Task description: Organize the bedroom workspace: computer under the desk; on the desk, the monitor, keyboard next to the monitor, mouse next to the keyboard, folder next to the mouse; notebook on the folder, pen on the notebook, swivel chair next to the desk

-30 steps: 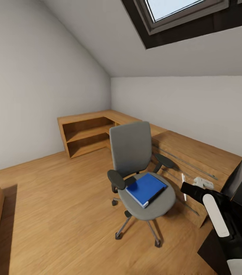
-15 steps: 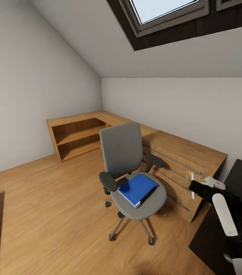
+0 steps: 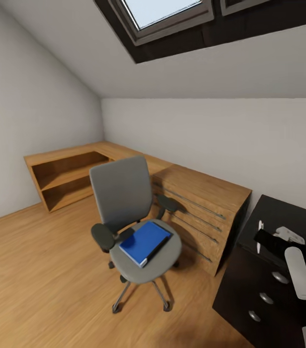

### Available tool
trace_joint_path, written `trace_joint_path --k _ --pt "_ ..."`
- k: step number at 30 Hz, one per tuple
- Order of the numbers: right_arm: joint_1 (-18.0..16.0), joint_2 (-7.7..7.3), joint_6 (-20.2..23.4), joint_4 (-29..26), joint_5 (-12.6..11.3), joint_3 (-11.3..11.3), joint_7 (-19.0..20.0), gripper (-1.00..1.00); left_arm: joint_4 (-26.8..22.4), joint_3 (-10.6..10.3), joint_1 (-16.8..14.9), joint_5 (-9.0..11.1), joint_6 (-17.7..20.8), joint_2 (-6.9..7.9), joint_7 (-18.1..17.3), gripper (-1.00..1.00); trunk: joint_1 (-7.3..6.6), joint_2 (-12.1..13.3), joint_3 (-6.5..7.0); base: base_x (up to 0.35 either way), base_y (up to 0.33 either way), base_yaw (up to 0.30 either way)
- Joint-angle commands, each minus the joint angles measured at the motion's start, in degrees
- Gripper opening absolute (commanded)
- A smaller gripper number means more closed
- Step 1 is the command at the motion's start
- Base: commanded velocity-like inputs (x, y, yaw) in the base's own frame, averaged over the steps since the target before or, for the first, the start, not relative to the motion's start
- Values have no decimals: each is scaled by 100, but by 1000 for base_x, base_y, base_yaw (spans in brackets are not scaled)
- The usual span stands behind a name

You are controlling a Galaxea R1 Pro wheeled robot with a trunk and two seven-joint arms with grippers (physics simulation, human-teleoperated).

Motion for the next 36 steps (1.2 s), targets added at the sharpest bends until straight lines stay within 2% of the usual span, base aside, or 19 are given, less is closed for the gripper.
trace_joint_path --k 1,7,9,11,15,16,20,26,30,36 --pt "-3 -3 8 6 -68 -5 -40 -100 4 -127 -5 24 -24 -3 50 100 1 -3 -6 151 -319 -58" --pt "-3 -4 5 107 -33 -5 -28 -100 15 -294 -5 -9 -42 -14 61 100 1 -3 -6 170 -308 -23" --pt "-3 -4 5 232 111 33 -20 -100 16 -295 -5 -17 -54 -9 62 100 1 -3 -6 278 -107 -1" --pt "-3 -1 -12 311 267 45 -11 -100 16 -283 -5 -18 -56 -1 68 100 1 -3 -6 305 -40 0" --pt "-8 -4 -377 870 867 130 -11 -100 15 -270 -6 -7 -58 2 71 100 1 -3 -6 192 -58 0" --pt "-9 -4 -421 930 931 133 -12 -100 13 -270 -6 -6 -58 2 71 100 1 -3 -6 62 -25 0" --pt "-21 -11 -937 1380 1325 147 -14 -100 -11 -279 -5 -4 -58 3 65 100 1 -3 -6 25 -10 0" --pt "-61 -23 -1158 1873 1548 149 -15 -100 -18 -296 -6 -5 -58 -1 63 100 1 -3 -6 87 -5 0" --pt "-190 -68 -1633 2509 1647 154 -8 -100 -19 -304 -5 -11 -58 -6 63 100 1 -3 -6 269 -63 0" --pt "-257 -135 -1687 2709 1669 151 -10 -100 -19 -301 -5 -12 -58 -6 70 100 1 -3 -6 59 -11 0"
